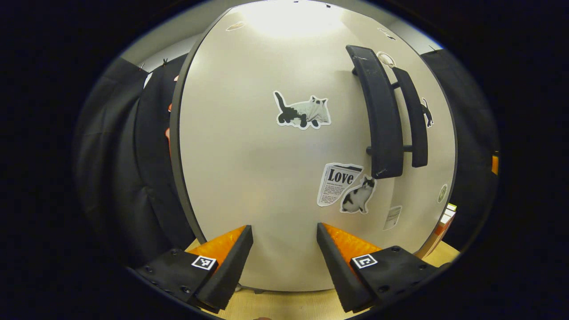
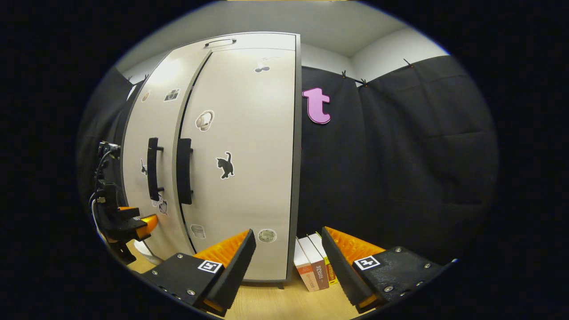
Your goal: Grab one shoe with the right hand and put it into the shoe cabinet, grab the other shoe with the left hand and put it into the shoe cabinet; then close the right door with the right hand and the left door with the left hand.
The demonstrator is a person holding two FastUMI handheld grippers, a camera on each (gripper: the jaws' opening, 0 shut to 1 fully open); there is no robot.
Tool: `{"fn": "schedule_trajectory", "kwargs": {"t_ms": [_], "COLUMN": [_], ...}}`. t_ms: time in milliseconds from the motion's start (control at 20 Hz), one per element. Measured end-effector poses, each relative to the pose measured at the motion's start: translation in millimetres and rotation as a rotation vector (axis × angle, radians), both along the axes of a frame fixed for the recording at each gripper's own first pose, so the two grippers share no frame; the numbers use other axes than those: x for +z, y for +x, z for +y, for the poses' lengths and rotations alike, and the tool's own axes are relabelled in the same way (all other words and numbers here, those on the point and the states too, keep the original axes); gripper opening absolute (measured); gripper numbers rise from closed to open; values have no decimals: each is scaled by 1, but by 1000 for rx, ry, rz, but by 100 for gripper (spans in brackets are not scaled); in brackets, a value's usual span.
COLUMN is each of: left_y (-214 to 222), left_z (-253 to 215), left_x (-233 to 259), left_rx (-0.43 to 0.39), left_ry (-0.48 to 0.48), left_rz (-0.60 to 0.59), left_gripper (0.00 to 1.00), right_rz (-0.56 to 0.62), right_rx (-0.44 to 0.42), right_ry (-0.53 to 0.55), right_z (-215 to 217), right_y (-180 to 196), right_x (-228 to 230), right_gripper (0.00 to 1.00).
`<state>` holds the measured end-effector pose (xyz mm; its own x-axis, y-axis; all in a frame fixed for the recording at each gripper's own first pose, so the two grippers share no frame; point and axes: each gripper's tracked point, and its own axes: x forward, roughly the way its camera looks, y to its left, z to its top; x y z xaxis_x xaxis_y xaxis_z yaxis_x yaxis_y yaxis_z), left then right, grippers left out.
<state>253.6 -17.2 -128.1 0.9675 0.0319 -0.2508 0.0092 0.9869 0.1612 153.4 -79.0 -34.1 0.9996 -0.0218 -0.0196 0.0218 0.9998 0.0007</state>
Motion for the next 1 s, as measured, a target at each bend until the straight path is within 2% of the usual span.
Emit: {"fn": "schedule_trajectory", "kwargs": {"t_ms": [200,400,600,750,1000], "left_y": [-4,-46,-90,-126,-186], "left_z": [-4,-2,12,30,69], "left_x": [8,69,138,186,235], "left_rx": [-2,-23,-7,36,149], "left_ry": [0,-7,3,5,23], "left_rz": [20,-33,-69,-125,-207], "left_gripper": [95,95,95,95,95], "right_rz": [-9,-34,-46,-65,-111], "right_rx": [46,99,129,148,113], "right_ry": [6,4,3,34,-22], "right_z": [6,10,2,-8,-42], "right_y": [3,-5,-18,-29,-45], "right_x": [22,53,77,93,111], "right_gripper": [92,92,92,92,92]}}
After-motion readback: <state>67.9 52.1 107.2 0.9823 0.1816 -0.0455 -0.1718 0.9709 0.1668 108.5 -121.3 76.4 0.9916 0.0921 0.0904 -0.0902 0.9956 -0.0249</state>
